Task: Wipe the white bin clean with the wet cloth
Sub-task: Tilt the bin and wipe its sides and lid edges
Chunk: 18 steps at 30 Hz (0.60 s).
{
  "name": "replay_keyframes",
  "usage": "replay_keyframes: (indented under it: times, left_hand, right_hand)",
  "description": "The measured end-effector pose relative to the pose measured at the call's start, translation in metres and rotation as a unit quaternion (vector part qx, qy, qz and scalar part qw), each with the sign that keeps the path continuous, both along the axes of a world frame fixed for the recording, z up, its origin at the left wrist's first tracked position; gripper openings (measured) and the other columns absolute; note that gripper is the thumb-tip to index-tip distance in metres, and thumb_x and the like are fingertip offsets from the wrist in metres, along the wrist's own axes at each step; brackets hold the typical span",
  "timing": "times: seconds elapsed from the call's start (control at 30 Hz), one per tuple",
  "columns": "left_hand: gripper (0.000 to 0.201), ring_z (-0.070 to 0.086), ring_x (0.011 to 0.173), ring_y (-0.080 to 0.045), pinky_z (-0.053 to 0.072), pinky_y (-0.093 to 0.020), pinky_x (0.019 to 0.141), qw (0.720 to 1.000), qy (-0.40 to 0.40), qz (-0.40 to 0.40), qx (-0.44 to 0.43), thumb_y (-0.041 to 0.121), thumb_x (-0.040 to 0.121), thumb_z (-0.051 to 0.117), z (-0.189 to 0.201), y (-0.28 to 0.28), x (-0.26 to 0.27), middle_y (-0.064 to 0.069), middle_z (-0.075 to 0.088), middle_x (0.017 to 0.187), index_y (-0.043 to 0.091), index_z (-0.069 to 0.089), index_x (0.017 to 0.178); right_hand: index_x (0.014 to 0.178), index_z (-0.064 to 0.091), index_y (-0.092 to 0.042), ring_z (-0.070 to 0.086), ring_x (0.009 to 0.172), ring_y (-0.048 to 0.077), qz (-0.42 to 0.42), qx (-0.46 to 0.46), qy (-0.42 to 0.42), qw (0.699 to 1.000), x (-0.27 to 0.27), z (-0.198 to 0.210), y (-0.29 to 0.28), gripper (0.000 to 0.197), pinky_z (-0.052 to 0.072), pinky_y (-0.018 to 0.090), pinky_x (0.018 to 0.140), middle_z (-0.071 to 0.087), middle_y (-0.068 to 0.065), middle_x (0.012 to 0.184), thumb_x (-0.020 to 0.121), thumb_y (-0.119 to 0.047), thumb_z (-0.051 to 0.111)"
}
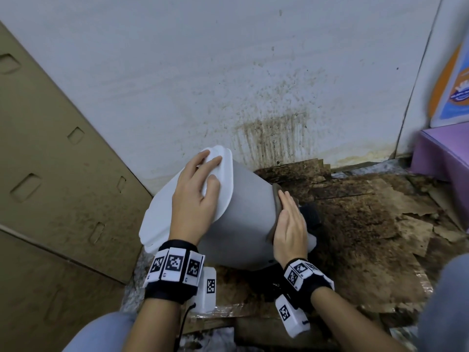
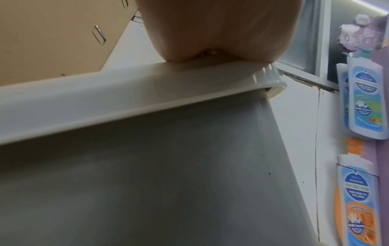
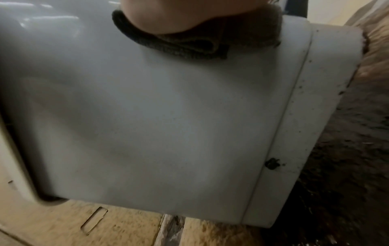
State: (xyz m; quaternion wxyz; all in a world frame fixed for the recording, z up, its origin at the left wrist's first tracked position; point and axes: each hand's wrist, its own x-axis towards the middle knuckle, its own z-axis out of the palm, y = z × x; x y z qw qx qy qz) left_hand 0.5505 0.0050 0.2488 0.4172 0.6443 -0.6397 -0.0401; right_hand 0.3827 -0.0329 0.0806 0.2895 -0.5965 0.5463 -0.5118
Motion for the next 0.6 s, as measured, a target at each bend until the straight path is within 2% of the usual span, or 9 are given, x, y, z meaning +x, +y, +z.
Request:
replay_keyframes:
  times: [0.2,0.33,0.47,0.6]
  left_hand:
    - [0.042,0.043,0.140,-0.004,0.035,-0.023,0.109,1.000,0.000,0.015,-0.013,0.023,0.098,0.042,-0.001,-0.002,-0.001,0.013,0.050,0.150,0.027,0.068,0.131]
    - [0.043,0.044,0.138,-0.003,0.031,-0.009,0.104,0.999,-0.002,0.026,-0.025,0.021,0.097,0.041,-0.003,0.001,0.000,0.015,0.051,0.149,0.028,0.068,0.130]
    - [0.044,0.044,0.137,-0.003,0.036,-0.019,0.101,0.999,0.004,0.039,-0.025,0.022,0.096,0.040,-0.003,0.003,-0.001,0.015,0.051,0.148,0.029,0.068,0.130]
    - [0.044,0.045,0.137,-0.005,0.038,-0.021,0.098,0.999,-0.010,0.034,-0.035,0.022,0.096,0.040,-0.004,0.000,-0.008,0.012,0.051,0.149,0.026,0.068,0.130]
  right_hand:
    - [0.154,0.036,-0.026,0.023,0.152,0.008,-0.027,0.022,-0.005,0.999,0.006,0.000,0.002,0.062,0.018,0.039,0.124,0.033,-0.004,0.162,0.103,-0.044,0.008]
    - [0.153,0.040,-0.021,0.026,0.151,0.011,-0.053,0.025,-0.014,0.998,0.018,0.006,0.003,0.064,0.017,0.033,0.125,0.038,-0.002,0.160,0.101,-0.042,0.009]
    - [0.151,0.043,-0.017,0.030,0.149,0.010,-0.061,0.023,-0.036,0.997,0.035,0.024,0.004,0.068,0.011,0.019,0.121,0.041,-0.001,0.158,0.099,-0.043,0.008]
    - [0.152,0.042,-0.017,0.030,0.149,0.008,-0.074,0.011,-0.040,0.996,0.058,0.057,0.006,0.070,0.008,0.015,0.119,0.039,-0.005,0.158,0.098,-0.041,0.005]
